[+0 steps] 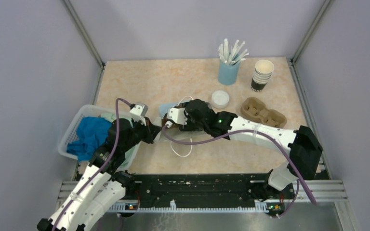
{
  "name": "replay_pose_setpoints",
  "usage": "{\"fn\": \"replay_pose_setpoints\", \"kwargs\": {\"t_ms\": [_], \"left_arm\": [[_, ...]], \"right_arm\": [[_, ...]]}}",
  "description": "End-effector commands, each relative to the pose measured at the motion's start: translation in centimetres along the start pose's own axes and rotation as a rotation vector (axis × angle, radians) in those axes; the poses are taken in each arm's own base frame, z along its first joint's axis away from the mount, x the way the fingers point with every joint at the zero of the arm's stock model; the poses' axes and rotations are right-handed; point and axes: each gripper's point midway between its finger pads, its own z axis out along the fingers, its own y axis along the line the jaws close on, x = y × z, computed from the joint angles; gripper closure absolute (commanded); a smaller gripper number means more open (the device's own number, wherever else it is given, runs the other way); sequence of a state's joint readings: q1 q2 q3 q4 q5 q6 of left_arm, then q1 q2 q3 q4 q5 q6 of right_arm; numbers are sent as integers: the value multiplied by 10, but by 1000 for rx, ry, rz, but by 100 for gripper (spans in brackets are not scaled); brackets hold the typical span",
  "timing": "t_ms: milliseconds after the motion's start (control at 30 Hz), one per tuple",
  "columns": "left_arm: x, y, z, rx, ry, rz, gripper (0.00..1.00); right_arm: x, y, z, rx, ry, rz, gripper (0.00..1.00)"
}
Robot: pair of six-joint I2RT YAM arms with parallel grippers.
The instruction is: Pack the takeout coffee
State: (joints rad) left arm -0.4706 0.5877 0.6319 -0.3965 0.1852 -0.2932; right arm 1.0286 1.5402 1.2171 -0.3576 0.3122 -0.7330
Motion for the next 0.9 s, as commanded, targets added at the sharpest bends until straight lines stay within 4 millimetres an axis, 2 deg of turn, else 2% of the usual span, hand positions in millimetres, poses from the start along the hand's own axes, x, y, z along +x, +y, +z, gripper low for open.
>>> {"fn": "replay_pose_setpoints", "kwargs": {"t_ms": [0, 267, 467, 667, 867], "left_arm": [[-4, 0, 2, 1, -14, 14, 100], [-3, 0, 2, -2, -9, 12, 100], [-4, 0, 2, -2, -10, 12, 100], [-4, -1, 2, 2, -9, 13, 100], [-11, -2, -2, -8, -14, 13, 100]], "right_arm": [[-4, 0, 8, 1, -37, 21, 36], [-2, 6, 10, -16, -37, 28, 36], [5, 2, 22, 40, -14, 31, 37], [11, 7, 36, 39, -10, 34, 36], [5, 9, 37, -3, -13, 47, 36]]}}
